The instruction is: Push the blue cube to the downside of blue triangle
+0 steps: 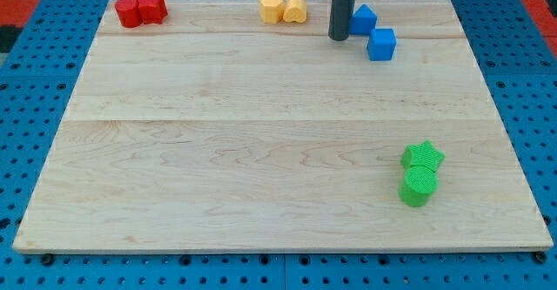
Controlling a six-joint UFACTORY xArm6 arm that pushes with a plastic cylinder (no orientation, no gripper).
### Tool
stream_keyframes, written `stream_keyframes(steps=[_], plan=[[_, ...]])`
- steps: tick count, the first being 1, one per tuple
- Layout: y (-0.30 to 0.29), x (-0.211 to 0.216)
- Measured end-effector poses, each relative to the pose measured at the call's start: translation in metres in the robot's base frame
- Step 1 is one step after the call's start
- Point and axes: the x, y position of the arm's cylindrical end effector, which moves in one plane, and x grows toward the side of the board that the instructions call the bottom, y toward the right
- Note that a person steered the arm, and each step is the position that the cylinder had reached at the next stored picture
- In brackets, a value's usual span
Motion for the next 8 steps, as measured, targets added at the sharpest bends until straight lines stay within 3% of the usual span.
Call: stream_keyframes(steps=[1,2,4,5,8], plan=[[0.025,0.042],[0.051,0.048],[0.081,0.028],[0.081,0.004],[0.056,-0.001]])
